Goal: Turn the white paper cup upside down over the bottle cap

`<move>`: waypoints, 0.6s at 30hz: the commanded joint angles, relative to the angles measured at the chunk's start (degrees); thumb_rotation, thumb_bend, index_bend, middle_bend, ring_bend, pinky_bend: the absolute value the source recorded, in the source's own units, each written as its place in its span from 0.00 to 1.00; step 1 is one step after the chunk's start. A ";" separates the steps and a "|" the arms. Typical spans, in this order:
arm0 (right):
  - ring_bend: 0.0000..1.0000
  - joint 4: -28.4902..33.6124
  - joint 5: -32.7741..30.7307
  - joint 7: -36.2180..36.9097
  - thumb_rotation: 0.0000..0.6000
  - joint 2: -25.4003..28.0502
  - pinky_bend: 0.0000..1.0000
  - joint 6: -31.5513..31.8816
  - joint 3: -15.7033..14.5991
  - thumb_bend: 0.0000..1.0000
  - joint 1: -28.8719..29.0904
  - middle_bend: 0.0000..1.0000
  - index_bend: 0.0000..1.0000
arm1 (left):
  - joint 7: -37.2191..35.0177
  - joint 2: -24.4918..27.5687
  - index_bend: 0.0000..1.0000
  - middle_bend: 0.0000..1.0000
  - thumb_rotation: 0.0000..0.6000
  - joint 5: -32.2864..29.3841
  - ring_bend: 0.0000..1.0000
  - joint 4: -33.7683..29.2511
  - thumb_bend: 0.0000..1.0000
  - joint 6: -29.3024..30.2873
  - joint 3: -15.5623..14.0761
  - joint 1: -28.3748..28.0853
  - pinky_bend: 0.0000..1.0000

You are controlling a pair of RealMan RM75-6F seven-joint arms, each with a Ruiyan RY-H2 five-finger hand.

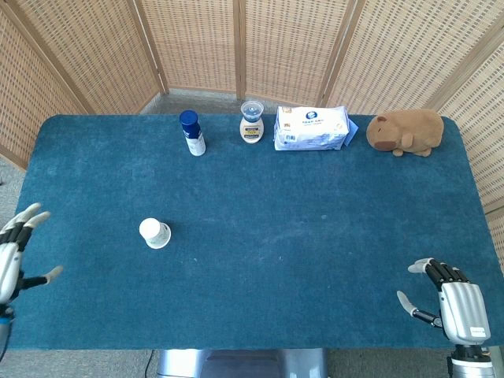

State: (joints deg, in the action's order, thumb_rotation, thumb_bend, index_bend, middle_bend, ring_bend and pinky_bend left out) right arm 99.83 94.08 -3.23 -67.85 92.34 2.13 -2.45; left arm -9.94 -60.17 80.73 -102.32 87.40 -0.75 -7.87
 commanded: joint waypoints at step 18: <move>0.39 -0.54 0.76 1.22 0.70 0.36 0.37 0.47 -1.14 0.32 -0.27 0.37 0.40 | 11.50 -0.12 0.16 0.10 1.00 10.58 0.00 0.97 0.13 9.51 -6.10 9.41 0.09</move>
State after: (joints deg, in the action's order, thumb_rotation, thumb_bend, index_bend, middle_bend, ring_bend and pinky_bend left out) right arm 99.35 94.79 -2.08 -67.47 92.84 1.05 -2.72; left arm 0.72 -60.23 90.65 -100.93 96.48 -6.64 1.06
